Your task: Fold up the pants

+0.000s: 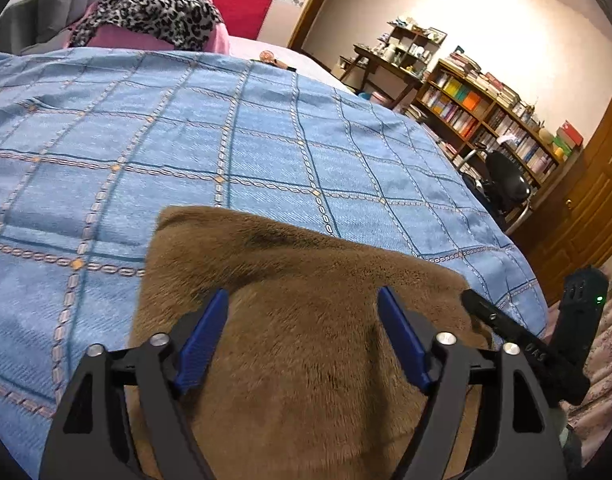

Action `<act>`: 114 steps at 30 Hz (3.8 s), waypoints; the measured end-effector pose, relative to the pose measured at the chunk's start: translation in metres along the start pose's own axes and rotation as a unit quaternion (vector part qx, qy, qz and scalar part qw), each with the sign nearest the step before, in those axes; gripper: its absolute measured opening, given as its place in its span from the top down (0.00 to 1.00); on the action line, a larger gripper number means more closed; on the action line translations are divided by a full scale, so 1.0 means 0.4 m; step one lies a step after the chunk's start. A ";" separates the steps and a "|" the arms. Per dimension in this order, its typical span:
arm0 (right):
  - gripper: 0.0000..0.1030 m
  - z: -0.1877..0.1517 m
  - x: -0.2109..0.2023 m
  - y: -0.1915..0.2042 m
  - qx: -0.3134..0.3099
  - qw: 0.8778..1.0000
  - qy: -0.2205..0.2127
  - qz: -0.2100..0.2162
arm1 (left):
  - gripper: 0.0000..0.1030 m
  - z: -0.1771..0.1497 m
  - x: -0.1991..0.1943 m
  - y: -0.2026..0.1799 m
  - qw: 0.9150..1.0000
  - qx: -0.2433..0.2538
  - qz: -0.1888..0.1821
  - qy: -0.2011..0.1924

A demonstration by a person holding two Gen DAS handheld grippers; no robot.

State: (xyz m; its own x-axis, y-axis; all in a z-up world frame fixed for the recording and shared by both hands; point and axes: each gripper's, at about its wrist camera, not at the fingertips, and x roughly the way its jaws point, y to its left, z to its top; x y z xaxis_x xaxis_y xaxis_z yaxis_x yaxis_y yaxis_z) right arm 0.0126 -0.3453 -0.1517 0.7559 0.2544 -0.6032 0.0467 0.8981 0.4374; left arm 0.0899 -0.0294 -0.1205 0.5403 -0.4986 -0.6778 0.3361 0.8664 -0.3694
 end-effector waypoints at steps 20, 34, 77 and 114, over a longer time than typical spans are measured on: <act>0.50 -0.175 -0.093 0.008 -0.041 0.997 0.053 -0.025 | 0.22 -0.152 -0.075 0.057 0.999 0.009 0.039 0.032; 0.45 -0.174 -0.096 -0.022 -0.012 0.998 0.063 -0.007 | 0.16 -0.146 -0.091 0.045 0.997 0.017 0.072 0.036; 0.17 -0.080 -0.023 -0.076 0.074 0.992 0.096 0.036 | 0.09 -0.105 -0.061 0.158 0.994 -0.053 0.019 0.093; 0.54 0.000 0.000 -0.030 0.049 0.983 0.116 0.134 | 0.55 -0.053 -0.082 0.150 0.986 -0.068 -0.118 0.097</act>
State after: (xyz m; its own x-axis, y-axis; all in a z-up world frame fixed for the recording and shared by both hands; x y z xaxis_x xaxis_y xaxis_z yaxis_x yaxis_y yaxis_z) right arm 0.0121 -0.3560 -0.1569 0.5814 0.5629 -0.5875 -0.0628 0.7509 0.6574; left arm 0.0761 0.0394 -0.1339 0.2963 -0.6838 -0.6668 0.3212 0.7288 -0.6047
